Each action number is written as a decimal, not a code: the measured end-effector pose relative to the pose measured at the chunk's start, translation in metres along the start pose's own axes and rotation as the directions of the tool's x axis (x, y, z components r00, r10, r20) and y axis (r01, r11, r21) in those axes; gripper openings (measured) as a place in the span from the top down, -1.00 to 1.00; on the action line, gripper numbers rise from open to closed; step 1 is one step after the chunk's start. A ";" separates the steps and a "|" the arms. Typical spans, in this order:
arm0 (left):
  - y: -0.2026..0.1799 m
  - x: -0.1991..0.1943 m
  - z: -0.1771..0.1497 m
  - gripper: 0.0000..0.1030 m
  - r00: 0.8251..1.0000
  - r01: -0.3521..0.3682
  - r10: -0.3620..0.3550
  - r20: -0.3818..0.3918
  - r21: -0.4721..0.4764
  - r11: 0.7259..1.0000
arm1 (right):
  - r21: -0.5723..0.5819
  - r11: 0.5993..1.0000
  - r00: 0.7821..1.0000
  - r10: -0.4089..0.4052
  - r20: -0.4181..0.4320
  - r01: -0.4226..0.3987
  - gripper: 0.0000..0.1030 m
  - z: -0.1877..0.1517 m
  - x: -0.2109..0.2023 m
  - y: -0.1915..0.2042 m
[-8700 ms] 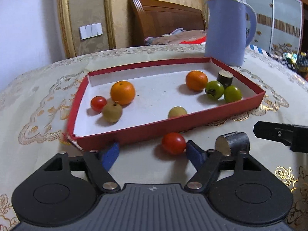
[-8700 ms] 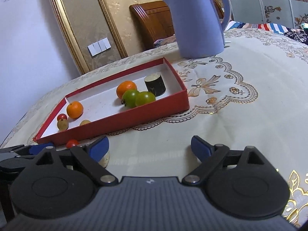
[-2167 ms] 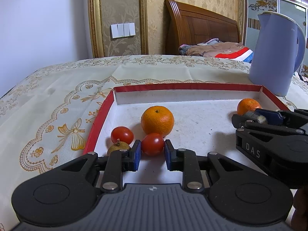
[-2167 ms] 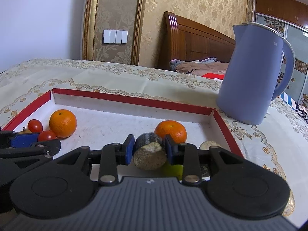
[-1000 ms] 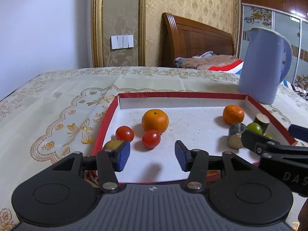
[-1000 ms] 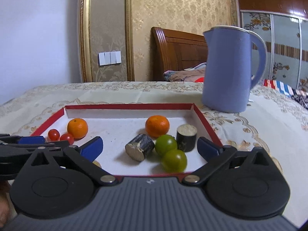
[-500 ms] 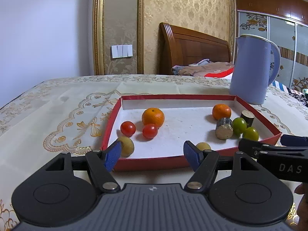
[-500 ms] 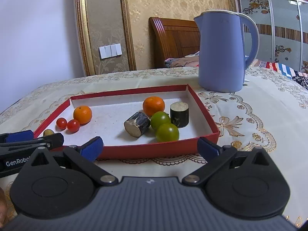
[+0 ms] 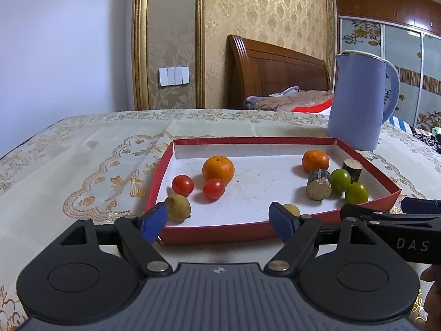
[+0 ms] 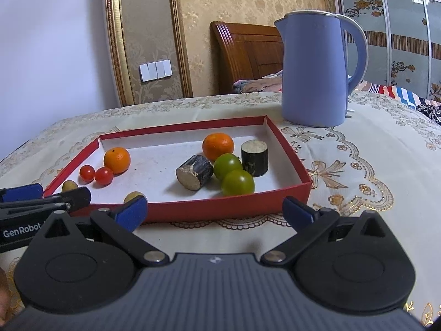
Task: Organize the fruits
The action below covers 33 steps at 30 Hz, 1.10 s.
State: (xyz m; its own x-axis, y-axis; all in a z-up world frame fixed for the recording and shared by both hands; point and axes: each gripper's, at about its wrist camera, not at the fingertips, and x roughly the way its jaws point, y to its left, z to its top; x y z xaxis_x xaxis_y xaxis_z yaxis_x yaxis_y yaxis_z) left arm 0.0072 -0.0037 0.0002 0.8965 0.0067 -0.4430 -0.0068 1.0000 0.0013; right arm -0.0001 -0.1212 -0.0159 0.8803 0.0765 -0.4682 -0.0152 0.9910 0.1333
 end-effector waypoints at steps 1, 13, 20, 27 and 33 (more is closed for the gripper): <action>0.000 0.000 0.000 -0.57 1.000 0.000 0.000 -0.001 0.001 1.000 | 0.000 1.000 1.000 0.000 -0.001 0.000 -1.00 0.000 0.000 0.000; 0.001 -0.001 -0.001 -0.57 1.000 -0.003 0.003 0.000 0.000 1.000 | -0.003 1.000 1.000 -0.004 -0.009 0.004 -1.00 -0.001 0.000 0.000; 0.000 -0.001 -0.001 -0.57 1.000 0.002 -0.002 0.000 0.003 1.000 | -0.007 1.000 1.000 -0.005 -0.010 0.005 -1.00 -0.001 0.001 0.000; 0.002 0.001 -0.001 -0.57 0.999 0.022 -0.022 -0.025 0.007 1.000 | -0.012 1.000 1.000 -0.007 -0.013 0.007 -1.00 -0.001 0.002 0.001; -0.003 -0.003 -0.004 -0.57 1.000 -0.018 0.019 -0.010 0.048 0.999 | -0.014 1.000 1.000 -0.007 -0.015 0.006 -1.00 -0.002 0.002 0.001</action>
State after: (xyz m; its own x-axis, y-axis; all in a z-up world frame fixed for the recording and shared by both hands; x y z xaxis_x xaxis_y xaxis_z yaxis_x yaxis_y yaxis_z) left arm 0.0031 -0.0069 -0.0024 0.8919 0.0252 -0.4515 -0.0016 0.9986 0.0526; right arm 0.0009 -0.1199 -0.0181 0.8731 0.0715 -0.4822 -0.0160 0.9929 0.1183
